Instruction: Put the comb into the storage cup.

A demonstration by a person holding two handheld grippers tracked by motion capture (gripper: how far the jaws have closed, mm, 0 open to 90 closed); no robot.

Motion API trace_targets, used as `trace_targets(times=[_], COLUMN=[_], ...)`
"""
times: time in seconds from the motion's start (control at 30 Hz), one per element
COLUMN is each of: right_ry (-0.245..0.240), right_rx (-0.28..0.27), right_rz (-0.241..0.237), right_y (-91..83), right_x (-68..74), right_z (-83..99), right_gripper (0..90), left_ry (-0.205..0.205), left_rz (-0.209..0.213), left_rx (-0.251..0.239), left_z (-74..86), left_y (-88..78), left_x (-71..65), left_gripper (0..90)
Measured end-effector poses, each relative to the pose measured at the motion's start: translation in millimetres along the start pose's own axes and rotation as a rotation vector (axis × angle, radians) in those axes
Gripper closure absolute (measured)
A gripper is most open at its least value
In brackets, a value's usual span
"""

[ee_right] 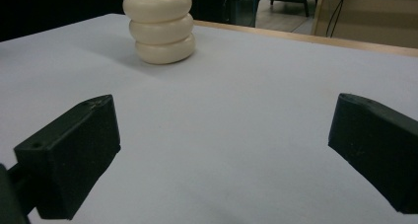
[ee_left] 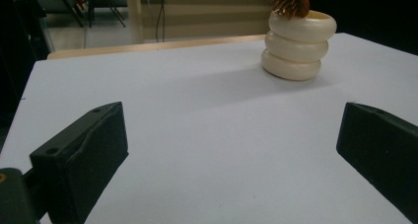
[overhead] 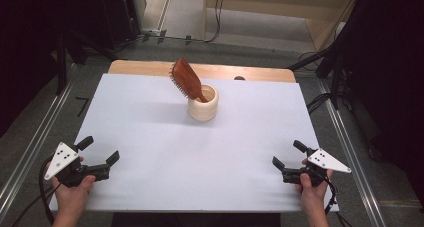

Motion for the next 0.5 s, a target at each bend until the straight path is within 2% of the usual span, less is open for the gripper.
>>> trace_targets(times=[0.33, 0.5], right_ry=[0.007, 0.009], right_rx=[-0.004, -0.003], right_rz=[0.006, 0.008], right_y=[-1.2, -1.8], right_x=[-1.0, -1.7], right_z=[0.7, 1.1], right_gripper=[0.0, 0.0], left_ry=[0.001, -0.001], left_rz=[-0.004, -0.018], left_rx=[0.022, 0.017], left_z=[8.0, 11.4], left_y=[-6.7, -11.5], left_x=[8.0, 12.0], left_gripper=[0.0, 0.0])
Point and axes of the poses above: each handheld gripper's, and its own axes: y roughly forward along the jaws, z roughly out of its underside, x roughly to its left, the point moved 1 cm from there along y, roughly forward along the jaws, and after that the axes turned 15 degrees about x, right-handed, at the moved point
